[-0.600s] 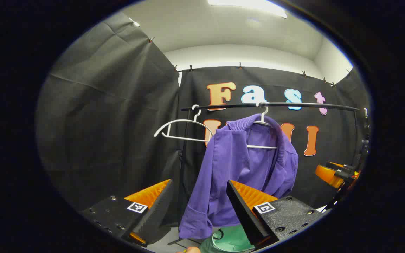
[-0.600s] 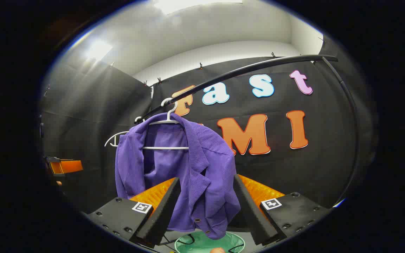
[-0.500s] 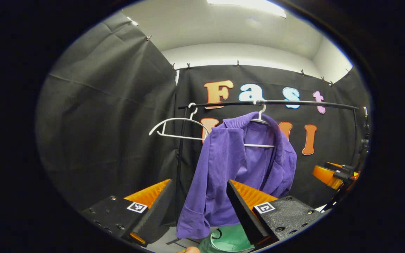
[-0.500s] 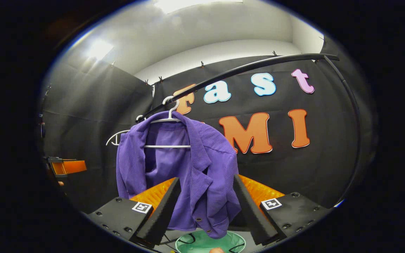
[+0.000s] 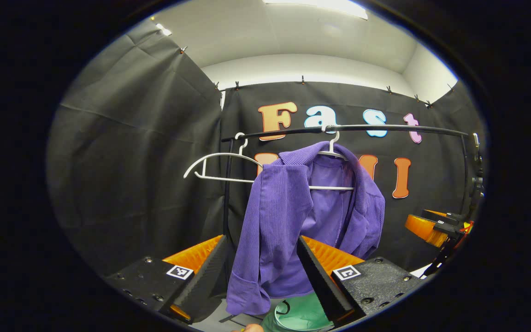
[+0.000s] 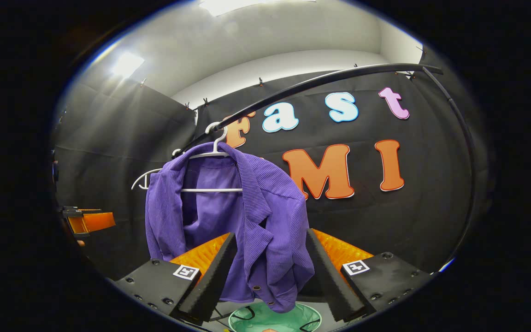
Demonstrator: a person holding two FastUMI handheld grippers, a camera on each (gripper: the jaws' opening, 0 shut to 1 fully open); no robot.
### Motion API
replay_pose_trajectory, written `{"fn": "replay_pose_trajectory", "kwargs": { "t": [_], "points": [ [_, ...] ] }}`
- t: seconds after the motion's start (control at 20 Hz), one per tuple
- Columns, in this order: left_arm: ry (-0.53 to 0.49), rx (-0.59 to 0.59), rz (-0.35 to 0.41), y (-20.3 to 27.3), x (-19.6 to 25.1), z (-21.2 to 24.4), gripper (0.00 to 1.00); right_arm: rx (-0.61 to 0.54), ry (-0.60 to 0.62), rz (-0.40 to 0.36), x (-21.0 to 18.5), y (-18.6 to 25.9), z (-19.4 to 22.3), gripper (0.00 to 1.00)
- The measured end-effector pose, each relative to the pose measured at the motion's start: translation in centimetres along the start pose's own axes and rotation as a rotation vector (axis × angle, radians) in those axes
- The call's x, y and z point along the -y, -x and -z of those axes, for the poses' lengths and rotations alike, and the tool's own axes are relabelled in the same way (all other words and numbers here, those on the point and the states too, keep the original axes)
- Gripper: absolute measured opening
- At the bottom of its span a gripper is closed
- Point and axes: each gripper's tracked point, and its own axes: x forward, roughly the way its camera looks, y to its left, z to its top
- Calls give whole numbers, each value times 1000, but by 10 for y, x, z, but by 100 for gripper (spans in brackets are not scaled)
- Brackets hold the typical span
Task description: Grasp the clothes on the hanger with both hands and then place them into the laundry hamper below.
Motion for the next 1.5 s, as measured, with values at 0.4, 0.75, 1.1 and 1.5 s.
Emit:
{"fn": "replay_pose_trajectory", "kwargs": {
  "t": [0.4, 0.75, 1.1, 1.5],
  "points": [
    [-15, -51, 1, -16, 7, 25, 92, -47, -5, -30, -14, -20, 25, 97],
    [-17, -108, 24, -44, 20, 54, 92, -86, -3, -47, -27, -54, 53, 100],
    [6, -137, -7, -81, 14, 76, 92, -144, -16, -65, -39, -98, 87, 97],
    [-6, -133, -48, -108, -1, 79, 92, -237, -91, -29, -39, -158, 127, 87]
  ]
}}
